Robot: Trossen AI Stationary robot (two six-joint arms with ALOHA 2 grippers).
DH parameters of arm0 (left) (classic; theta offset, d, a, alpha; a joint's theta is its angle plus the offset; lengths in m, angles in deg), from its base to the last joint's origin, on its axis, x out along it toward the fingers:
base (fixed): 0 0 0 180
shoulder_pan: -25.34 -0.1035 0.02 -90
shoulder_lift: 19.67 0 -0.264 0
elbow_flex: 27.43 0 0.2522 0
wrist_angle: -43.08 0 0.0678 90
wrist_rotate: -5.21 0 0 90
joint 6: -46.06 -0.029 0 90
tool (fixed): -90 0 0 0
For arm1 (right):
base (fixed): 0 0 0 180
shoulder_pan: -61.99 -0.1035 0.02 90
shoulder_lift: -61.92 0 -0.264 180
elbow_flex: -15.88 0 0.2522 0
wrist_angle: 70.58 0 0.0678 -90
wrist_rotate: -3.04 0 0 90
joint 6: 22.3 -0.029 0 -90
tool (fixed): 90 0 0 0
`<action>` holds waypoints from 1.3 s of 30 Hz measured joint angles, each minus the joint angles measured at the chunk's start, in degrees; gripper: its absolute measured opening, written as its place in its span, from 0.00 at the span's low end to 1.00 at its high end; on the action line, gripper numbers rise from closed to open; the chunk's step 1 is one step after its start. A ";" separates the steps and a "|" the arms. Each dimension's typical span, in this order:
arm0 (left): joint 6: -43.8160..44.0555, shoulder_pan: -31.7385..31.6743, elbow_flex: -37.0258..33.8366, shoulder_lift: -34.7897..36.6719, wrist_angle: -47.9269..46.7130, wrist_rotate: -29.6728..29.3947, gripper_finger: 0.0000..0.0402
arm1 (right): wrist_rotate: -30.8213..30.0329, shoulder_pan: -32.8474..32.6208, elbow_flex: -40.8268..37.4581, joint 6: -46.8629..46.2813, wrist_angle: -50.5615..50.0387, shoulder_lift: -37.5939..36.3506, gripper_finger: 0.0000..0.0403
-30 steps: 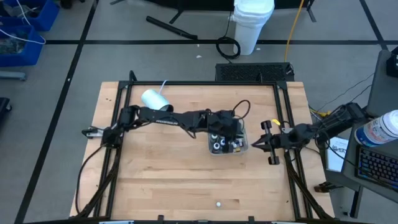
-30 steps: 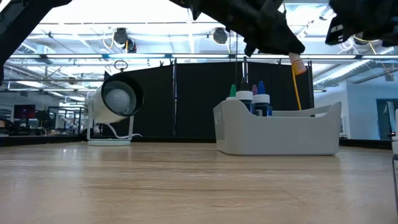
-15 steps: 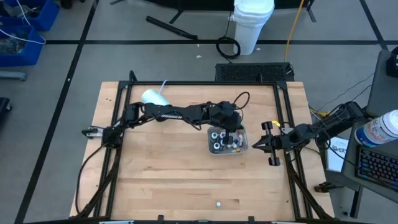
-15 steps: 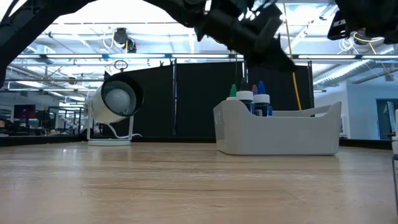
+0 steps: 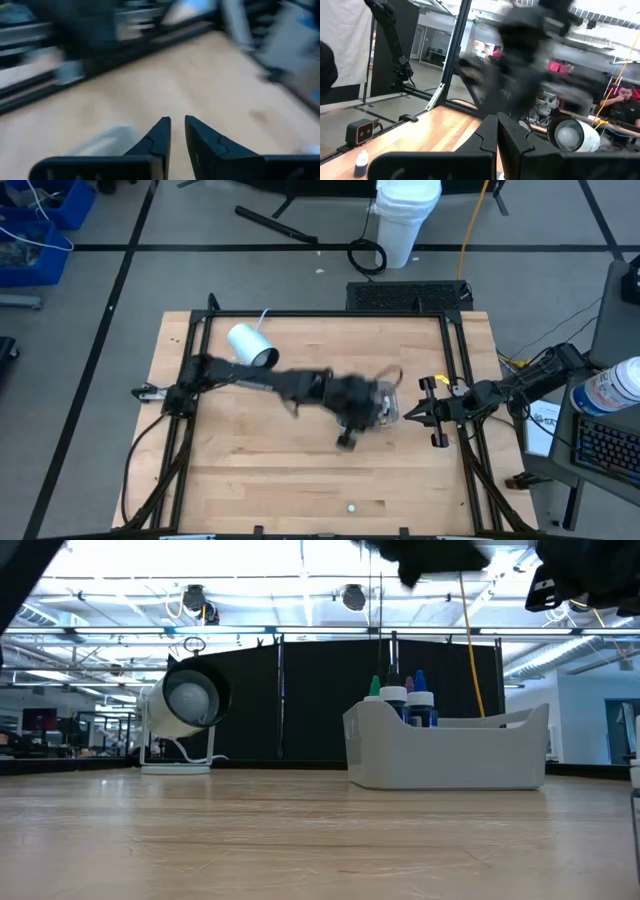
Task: Pick & Place food coloring
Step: Put the small blue food coloring bottle into the gray bin
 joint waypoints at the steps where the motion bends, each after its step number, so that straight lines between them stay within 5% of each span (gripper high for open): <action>1: 0.10 1.77 0.03 0.37 -1.89 -0.05 0.16 | 0.04 0.00 0.00 -0.05 -0.36 0.00 0.00; 16: -0.37 21.06 -1.58 -2.73 -13.11 -16.96 0.35 | 1.41 0.02 0.00 -8.15 0.27 0.15 0.00; 19: -1.15 23.13 -2.60 -2.76 -15.69 -17.45 0.29 | 6.34 0.00 0.02 -10.33 0.56 0.71 0.00; 25: 0.74 22.99 -4.37 -2.73 -16.91 -16.87 0.03 | 6.13 0.00 1.90 -13.73 0.46 5.56 0.00; 32: 3.04 17.77 -11.54 1.54 -11.17 -17.63 0.01 | 6.14 -2.68 5.69 -16.82 1.55 16.25 0.00; 39: 0.43 18.00 -25.57 15.51 1.52 -17.04 0.01 | 4.58 -8.84 14.63 -18.82 0.61 31.45 0.00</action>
